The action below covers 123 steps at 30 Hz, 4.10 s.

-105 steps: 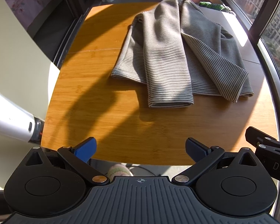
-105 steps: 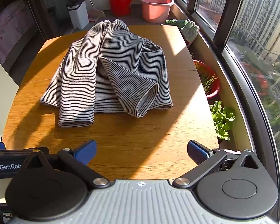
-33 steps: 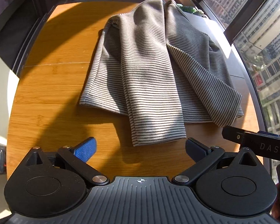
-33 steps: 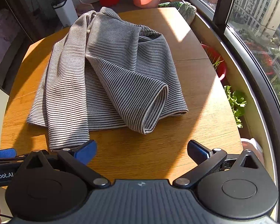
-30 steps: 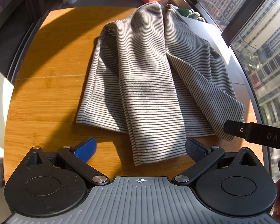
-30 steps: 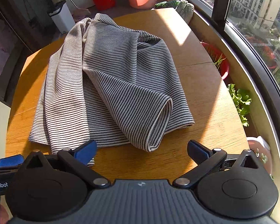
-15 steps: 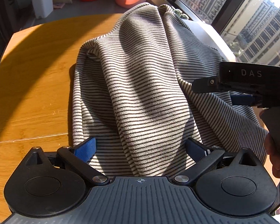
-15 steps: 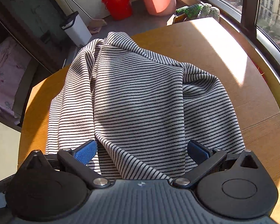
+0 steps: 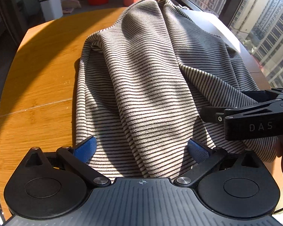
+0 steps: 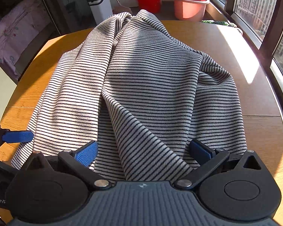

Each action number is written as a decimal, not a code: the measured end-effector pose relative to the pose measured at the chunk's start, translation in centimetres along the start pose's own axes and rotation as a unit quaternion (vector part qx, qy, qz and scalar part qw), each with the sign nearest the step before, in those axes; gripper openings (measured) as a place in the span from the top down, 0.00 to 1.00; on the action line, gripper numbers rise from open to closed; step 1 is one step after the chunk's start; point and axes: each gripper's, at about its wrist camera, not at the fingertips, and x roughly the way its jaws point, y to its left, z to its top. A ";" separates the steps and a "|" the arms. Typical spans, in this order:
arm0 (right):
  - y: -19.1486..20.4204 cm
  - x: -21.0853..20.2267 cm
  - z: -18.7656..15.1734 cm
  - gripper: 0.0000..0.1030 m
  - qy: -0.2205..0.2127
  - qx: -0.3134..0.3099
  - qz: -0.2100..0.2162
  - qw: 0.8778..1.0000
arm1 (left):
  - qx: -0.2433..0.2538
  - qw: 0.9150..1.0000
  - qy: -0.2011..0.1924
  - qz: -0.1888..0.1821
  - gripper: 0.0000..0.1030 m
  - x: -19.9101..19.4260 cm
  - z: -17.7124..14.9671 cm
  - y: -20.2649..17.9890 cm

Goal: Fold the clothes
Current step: 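Lower both tools onto the shirt and reach for its hem, then grasp the shirt hem with the left gripper while the right gripper grasps the hem too, then lift and shake the shirt with both grippers, then lay it flat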

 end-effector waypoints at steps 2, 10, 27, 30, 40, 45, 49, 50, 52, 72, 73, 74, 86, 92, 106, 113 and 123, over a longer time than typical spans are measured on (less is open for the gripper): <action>-0.6 -1.0 -1.4 0.00 0.009 0.010 0.024 1.000 | -0.006 1.000 0.005 0.010 0.00 -0.8 -1.8 -0.8; 0.4 -4.2 -6.2 0.00 0.048 -0.043 0.028 0.998 | -0.030 0.999 0.020 0.029 0.00 -3.8 -7.2 -2.7; -1.5 -8.5 -4.0 0.17 -0.018 -0.030 -0.031 0.999 | -0.076 0.997 0.006 0.031 0.75 -3.4 -0.9 -2.7; -0.4 -7.6 -3.4 0.24 -0.019 -0.038 -0.037 0.998 | -0.102 0.994 -0.025 -0.018 0.88 -5.5 -0.4 -0.9; 5.5 -4.7 0.8 0.25 -0.051 -0.112 -0.051 0.991 | -0.213 0.970 -0.107 0.042 0.88 -8.3 6.1 11.7; 9.0 -2.7 2.3 0.37 -0.067 -0.179 -0.098 0.977 | -0.232 0.970 -0.072 0.028 0.81 -5.9 6.3 14.9; 8.6 -0.3 6.6 0.43 -0.058 -0.143 -0.134 0.979 | -0.268 0.960 -0.065 0.050 0.64 -5.1 5.5 16.4; 8.4 0.7 7.2 0.43 -0.044 -0.146 -0.140 0.978 | -0.281 0.957 -0.058 0.047 0.63 -5.1 5.2 17.0; 7.7 2.3 8.3 0.46 -0.016 -0.156 -0.141 0.977 | -0.304 0.951 -0.045 0.040 0.62 -5.2 4.8 18.3; -7.9 6.4 16.9 0.92 -0.022 -0.116 -0.165 0.979 | -0.122 0.985 -0.122 -0.007 0.12 -3.8 11.2 6.4; -8.1 5.4 16.9 0.91 -0.033 -0.116 -0.151 0.981 | -0.119 0.985 -0.126 -0.010 0.12 -2.4 11.9 5.7; -8.3 4.3 16.8 0.84 -0.045 -0.117 -0.136 0.983 | -0.132 0.984 -0.117 -0.002 0.12 -0.8 12.5 5.6; -6.1 0.0 7.3 0.38 -0.019 -0.141 0.080 0.987 | -0.118 0.980 -0.118 0.110 0.07 0.2 15.0 4.0; -6.5 -0.4 7.8 0.33 -0.009 -0.112 0.107 0.988 | 0.060 0.984 -0.055 0.158 0.03 5.0 18.5 1.1; -6.5 -0.5 6.2 0.31 0.005 -0.097 0.078 0.992 | 0.017 0.983 -0.051 0.174 0.81 6.1 20.6 3.9; -5.4 -2.0 3.4 0.31 0.024 -0.077 0.057 0.995 | -0.101 0.987 -0.087 0.095 0.34 1.7 18.9 5.9; -2.5 1.1 6.3 0.26 -0.068 -0.044 0.011 0.997 | -0.092 0.995 -0.027 -0.041 0.10 1.5 9.3 1.5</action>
